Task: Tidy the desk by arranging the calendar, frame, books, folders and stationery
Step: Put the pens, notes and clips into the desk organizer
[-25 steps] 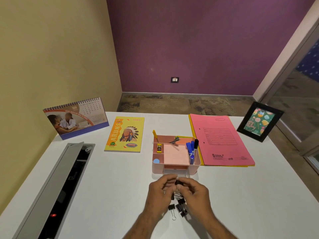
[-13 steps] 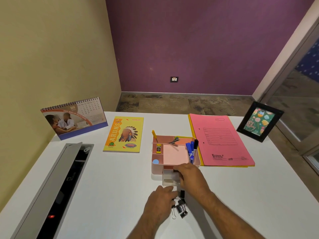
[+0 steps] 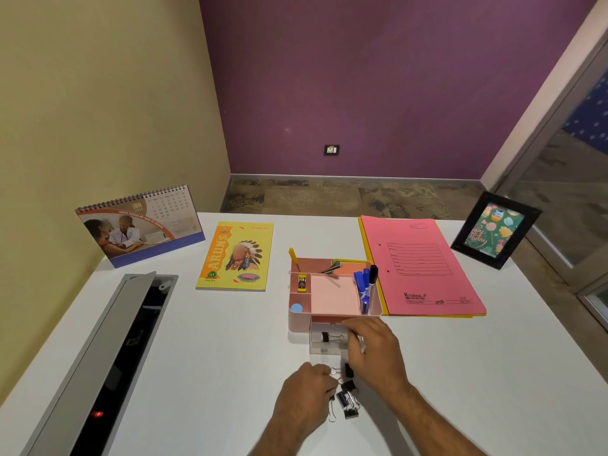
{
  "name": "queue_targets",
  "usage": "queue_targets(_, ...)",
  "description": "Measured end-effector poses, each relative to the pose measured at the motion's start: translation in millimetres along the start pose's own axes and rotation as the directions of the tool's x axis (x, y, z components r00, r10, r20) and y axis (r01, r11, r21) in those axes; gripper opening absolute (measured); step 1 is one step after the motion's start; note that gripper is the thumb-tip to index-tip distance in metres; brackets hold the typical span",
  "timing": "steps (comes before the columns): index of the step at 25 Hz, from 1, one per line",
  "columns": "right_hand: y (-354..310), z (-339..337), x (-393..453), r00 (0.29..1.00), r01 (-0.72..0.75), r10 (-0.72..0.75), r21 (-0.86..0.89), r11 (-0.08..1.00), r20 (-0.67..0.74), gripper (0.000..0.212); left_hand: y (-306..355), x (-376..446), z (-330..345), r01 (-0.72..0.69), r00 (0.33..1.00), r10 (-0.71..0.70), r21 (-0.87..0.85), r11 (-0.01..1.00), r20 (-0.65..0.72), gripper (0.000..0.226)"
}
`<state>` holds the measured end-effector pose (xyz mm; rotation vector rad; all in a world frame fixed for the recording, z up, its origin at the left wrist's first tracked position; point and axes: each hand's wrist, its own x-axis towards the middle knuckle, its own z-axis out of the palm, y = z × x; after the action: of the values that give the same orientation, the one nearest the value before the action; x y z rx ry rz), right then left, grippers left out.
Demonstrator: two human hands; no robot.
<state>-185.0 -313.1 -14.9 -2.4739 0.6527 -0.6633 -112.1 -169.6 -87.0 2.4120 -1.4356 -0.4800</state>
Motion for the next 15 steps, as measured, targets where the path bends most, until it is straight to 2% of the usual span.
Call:
queue_targets(3,5,-2,-8,0.997,0.011,-0.01,0.018,1.0,-0.071,0.024,2,-4,3,0.115,0.993,-0.115,-0.099,0.988,0.006,0.035)
queue_targets(7,9,0,-15,0.994,-0.005,0.01,0.039,0.999,-0.111,0.026,7,-5,1,0.211,0.977,-0.211,-0.115,0.971,0.012,0.029)
queue_targets(10,10,1,-17,0.992,-0.016,0.025,0.071,0.997,-0.122,0.027,6,-7,1,0.176,0.98,-0.189,-0.172,0.969,-0.063,0.033)
queue_targets(12,8,2,-19,0.991,-0.016,0.033,0.124,0.992,-0.134,0.023,8,-9,0,0.133,0.972,-0.185,-0.314,0.94,-0.142,0.045)
queue_targets(15,6,1,-21,0.994,-0.03,0.051,0.208,0.978,-0.099,0.019,13,-13,-8,-0.02,0.948,-0.145,-0.507,0.861,-0.283,0.061)
